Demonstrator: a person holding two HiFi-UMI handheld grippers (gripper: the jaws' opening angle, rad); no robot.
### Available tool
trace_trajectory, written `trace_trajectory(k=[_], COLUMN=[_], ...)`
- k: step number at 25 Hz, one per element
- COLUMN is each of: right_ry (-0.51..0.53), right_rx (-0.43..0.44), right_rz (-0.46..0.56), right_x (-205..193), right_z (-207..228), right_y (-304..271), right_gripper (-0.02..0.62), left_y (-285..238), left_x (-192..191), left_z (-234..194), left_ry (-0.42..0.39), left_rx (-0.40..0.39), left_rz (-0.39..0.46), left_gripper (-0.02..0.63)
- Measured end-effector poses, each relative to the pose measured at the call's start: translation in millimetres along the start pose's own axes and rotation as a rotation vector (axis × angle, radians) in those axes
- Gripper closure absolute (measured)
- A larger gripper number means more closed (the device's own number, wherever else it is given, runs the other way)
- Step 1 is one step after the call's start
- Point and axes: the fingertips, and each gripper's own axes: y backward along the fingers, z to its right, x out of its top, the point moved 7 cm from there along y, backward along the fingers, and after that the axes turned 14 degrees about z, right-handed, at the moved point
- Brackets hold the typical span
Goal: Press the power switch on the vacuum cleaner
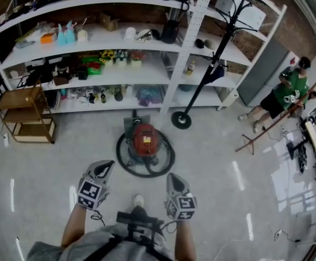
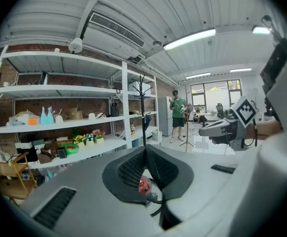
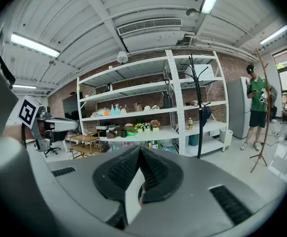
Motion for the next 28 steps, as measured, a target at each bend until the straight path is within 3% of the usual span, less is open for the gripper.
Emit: trace_trajectory(k=[19, 28], right_ry=[-0.051, -0.053], right_rx=[0.085, 0.125], right_rz=[-0.053, -0.088], right_x=[9, -11], right_z=[94, 120], right_y=[-142, -191], right_gripper=[0.583, 0.583], left_y=[-138, -177], left_x=[-4, -25], left_z=[-50, -68], left_ry=[0.000, 0.013], left_rx=[0.097, 0.128], left_rz=[-0.046, -0.092], left_gripper=[0.598, 0.598])
